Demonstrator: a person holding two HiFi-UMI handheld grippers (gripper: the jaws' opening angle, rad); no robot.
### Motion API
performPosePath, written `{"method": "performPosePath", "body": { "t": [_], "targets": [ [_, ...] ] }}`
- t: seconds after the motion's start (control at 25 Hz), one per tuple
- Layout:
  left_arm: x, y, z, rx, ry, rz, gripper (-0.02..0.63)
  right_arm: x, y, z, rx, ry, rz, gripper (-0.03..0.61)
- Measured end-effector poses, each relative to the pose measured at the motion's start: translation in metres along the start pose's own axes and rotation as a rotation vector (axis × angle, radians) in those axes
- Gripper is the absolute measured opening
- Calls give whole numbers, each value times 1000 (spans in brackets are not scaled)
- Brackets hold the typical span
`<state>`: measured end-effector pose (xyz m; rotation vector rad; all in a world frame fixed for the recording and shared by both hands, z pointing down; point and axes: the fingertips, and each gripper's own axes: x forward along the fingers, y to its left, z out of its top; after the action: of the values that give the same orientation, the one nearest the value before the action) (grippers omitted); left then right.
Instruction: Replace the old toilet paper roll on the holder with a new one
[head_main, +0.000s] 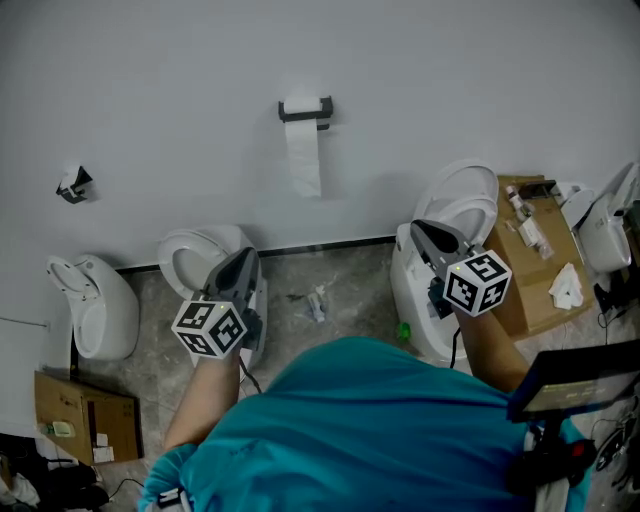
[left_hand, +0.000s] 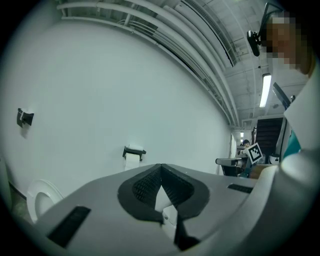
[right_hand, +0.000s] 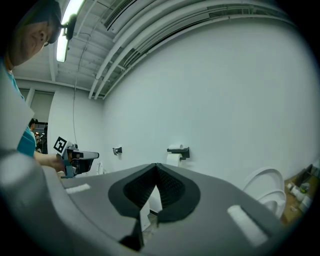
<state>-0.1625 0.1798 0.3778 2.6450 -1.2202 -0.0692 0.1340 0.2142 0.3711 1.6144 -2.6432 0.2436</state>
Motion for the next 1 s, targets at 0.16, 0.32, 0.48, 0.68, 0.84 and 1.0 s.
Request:
{"method": "performPosePath", "body": {
  "t": [0.16,0.32,0.48,0.68,0.84,1.0],
  "targets": [
    [12,-14,-3,-4,0,8,9,-10,-17,3,0,0,11,3],
    [27,-33,-9,-12,-2,6,9,-20,-36,1,-2,13,20,3],
    [42,-48,-18,-15,11,0,9,-26,-55,-3,7,15,19,3],
    [55,-37,-22,-22,27,6,9,-11,-67,-11,23,31,20,3],
    [71,-10,-22,-37,27,1,9,20,-71,-14,27,45,16,3],
    [95,32,-20,-47,31,-33,9,65,-69,-14,18,54,-1,3]
  ]
}}
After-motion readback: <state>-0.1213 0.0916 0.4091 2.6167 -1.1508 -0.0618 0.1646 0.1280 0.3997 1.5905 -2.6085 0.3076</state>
